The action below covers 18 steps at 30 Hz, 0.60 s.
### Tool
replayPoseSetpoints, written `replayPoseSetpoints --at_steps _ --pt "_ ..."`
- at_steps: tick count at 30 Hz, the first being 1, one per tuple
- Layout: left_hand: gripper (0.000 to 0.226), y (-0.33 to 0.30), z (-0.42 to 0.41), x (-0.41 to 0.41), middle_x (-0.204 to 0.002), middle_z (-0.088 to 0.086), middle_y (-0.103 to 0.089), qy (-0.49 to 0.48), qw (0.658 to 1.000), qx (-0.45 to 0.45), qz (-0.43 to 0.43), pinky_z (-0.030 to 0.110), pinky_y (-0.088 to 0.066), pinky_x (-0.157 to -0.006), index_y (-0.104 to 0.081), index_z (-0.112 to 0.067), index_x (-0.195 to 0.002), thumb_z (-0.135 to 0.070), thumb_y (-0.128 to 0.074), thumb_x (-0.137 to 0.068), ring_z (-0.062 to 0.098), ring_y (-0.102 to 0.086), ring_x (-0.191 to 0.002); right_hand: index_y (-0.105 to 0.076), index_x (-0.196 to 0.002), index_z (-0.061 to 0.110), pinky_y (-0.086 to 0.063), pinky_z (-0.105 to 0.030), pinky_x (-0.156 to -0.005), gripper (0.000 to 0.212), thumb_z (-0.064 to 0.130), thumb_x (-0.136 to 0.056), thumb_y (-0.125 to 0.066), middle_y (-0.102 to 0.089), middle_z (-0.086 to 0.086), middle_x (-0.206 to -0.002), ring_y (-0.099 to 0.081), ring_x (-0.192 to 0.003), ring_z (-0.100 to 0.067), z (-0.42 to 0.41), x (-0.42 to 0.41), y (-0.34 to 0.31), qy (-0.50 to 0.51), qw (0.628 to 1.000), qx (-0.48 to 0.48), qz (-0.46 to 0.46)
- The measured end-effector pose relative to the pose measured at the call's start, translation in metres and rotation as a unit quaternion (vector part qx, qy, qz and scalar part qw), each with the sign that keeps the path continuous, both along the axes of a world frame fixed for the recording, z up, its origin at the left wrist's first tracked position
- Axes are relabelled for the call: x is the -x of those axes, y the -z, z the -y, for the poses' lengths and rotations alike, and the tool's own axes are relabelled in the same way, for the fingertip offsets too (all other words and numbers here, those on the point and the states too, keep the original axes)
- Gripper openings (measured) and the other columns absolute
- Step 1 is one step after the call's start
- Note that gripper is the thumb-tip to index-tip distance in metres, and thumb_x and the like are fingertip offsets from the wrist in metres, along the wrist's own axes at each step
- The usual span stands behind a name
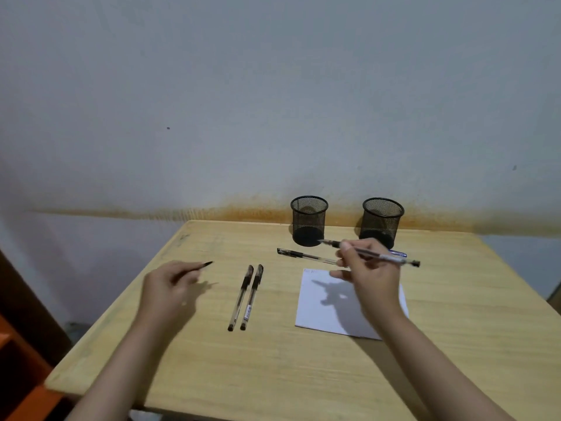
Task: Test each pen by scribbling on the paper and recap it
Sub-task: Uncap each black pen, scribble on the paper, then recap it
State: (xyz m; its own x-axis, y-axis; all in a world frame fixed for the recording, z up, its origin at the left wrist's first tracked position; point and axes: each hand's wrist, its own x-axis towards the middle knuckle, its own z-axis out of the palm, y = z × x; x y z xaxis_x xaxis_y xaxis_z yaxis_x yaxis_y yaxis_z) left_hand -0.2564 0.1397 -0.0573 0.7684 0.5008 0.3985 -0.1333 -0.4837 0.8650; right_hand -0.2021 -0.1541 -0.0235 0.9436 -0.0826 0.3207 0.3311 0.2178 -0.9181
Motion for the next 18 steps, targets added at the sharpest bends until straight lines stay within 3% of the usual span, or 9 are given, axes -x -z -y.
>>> replayPoseSetpoints --at_steps 3,6,8,12,18 --pt "0.022 0.009 -0.026 0.0 -0.092 0.001 -0.073 -0.021 0.995 -0.044 -0.085 0.027 -0.049 -0.077 -0.074 -0.025 -0.085 -0.005 -0.071 -0.078 0.017 -0.066 -0.089 -0.062 -0.079 0.007 -0.058 -0.028 -0.053 0.01 0.002 -0.088 -0.061 -0.058 -0.009 -0.067 -0.059 -0.057 -0.004 0.013 -0.01 0.002 -0.006 0.999 0.02 -0.026" --pt "0.021 0.015 -0.013 -0.008 -0.088 0.0 -0.07 0.004 0.989 -0.074 -0.13 0.012 -0.045 -0.072 -0.074 -0.012 -0.095 -0.009 -0.076 -0.075 0.011 -0.063 -0.084 -0.062 -0.08 0.005 -0.058 -0.031 -0.054 0.008 0.002 -0.088 -0.061 -0.061 -0.008 -0.068 -0.06 -0.057 -0.005 -0.002 -0.005 0.01 -0.033 0.997 0.044 -0.055" --pt "0.017 0.022 -0.008 -0.013 -0.084 -0.001 -0.071 0.012 0.988 -0.071 -0.138 0.006 -0.044 -0.069 -0.075 -0.012 -0.091 -0.01 -0.076 -0.074 0.011 -0.065 -0.083 -0.062 -0.08 0.004 -0.06 -0.036 -0.058 0.008 0.002 -0.088 -0.062 -0.064 -0.005 -0.065 -0.061 -0.057 -0.006 -0.008 -0.003 0.012 -0.045 0.996 0.042 -0.063" --pt "0.013 0.03 -0.009 -0.016 -0.083 -0.006 -0.069 0.031 0.985 -0.102 -0.137 0.014 -0.043 -0.07 -0.075 -0.013 -0.086 -0.007 -0.075 -0.075 0.013 -0.064 -0.085 -0.064 -0.081 0.005 -0.059 -0.037 -0.061 0.008 0.001 -0.088 -0.061 -0.065 -0.004 -0.065 -0.062 -0.056 -0.006 -0.01 -0.005 0.014 -0.052 0.995 0.05 -0.066" --pt "0.024 0.028 -0.011 -0.016 -0.091 -0.006 -0.066 0.046 0.979 -0.13 -0.15 0.008 -0.039 -0.073 -0.073 -0.014 -0.1 -0.006 -0.073 -0.077 -0.001 -0.057 -0.084 -0.064 -0.079 0.01 -0.059 -0.034 -0.061 0.012 0.002 -0.088 -0.062 -0.064 -0.006 -0.066 -0.063 -0.056 -0.006 -0.004 -0.018 0.016 -0.027 0.995 0.07 -0.059"
